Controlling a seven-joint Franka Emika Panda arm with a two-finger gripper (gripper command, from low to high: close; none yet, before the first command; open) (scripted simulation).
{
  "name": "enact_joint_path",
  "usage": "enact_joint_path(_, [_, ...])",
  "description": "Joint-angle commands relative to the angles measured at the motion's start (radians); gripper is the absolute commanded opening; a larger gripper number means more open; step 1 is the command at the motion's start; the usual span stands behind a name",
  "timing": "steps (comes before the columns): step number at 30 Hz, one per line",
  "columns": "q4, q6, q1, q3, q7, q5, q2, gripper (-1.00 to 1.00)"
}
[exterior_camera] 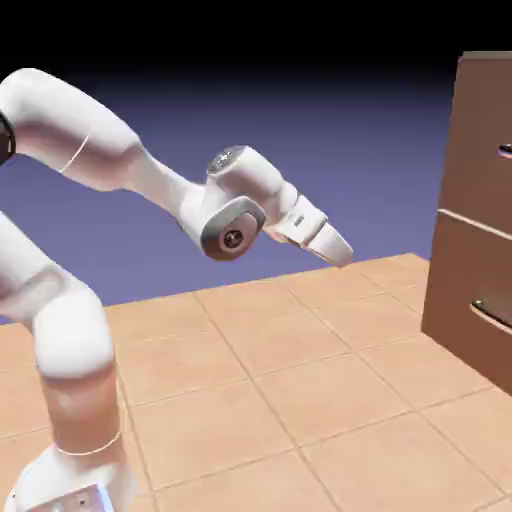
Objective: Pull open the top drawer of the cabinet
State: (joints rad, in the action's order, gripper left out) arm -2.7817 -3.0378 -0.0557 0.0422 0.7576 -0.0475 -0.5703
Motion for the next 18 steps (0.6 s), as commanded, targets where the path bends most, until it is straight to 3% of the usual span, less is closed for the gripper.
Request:
enact_joint_path(1, [0.023,-0.001,-0.036,0.035,0.014,-0.039,0.000,0.00])
enact_joint_path(18, [0.422,-0.013,-0.652,0.630,0.248,-0.709,-0.005,0.00])
